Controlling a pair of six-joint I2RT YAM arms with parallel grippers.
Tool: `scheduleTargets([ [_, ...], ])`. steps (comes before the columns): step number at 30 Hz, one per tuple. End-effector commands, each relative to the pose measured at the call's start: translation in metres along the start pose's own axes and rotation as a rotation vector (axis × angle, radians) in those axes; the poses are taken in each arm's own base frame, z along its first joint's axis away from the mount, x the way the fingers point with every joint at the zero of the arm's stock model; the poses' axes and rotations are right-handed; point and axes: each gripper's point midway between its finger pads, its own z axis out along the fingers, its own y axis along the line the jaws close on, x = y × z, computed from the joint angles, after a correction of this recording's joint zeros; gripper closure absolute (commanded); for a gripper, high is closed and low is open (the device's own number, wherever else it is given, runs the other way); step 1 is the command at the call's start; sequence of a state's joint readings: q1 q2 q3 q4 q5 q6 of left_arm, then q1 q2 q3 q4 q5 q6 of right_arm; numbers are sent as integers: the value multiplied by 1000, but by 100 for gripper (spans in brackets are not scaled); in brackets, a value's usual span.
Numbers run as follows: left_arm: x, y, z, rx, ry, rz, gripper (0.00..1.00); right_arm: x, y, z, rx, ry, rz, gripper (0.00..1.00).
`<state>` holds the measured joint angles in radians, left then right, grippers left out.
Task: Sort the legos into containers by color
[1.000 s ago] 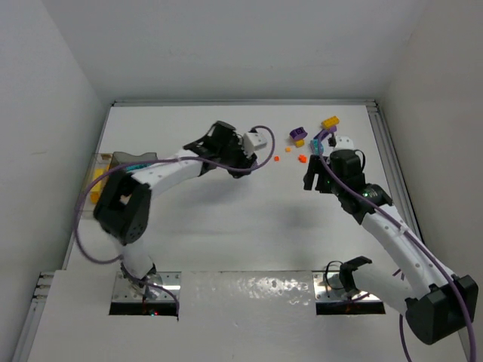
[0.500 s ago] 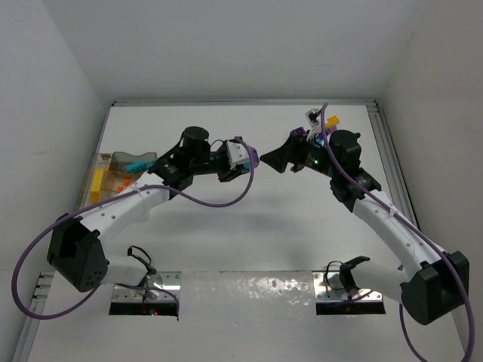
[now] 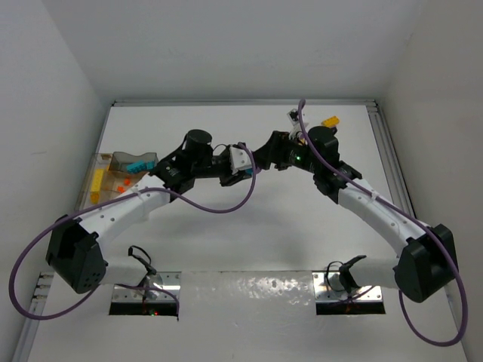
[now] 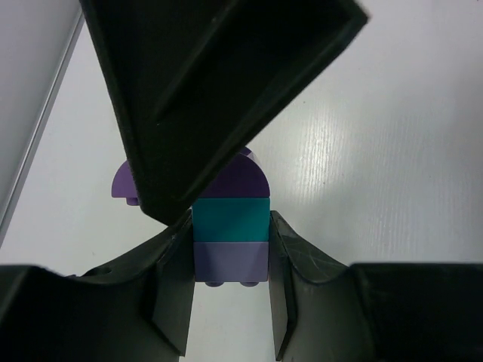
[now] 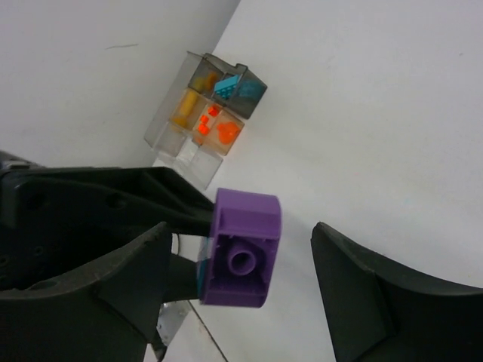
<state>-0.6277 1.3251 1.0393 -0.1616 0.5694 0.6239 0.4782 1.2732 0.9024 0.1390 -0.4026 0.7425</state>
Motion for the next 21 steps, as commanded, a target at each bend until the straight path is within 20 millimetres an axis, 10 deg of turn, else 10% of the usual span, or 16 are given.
scheduleTargets([
  [1, -26, -2, -8, 1, -76, 61, 100, -27, 10, 3, -1, -77, -11, 28],
  [13, -37, 10, -9, -61, -108, 55, 100, -20, 18, 8, -67, -49, 19, 76],
  [17, -36, 18, -10, -97, -101, 57, 100, -16, 19, 8, -71, -18, 18, 28],
  [21, -34, 21, -11, -114, -86, 78, 100, -6, 14, 6, -52, 21, 5, 25],
])
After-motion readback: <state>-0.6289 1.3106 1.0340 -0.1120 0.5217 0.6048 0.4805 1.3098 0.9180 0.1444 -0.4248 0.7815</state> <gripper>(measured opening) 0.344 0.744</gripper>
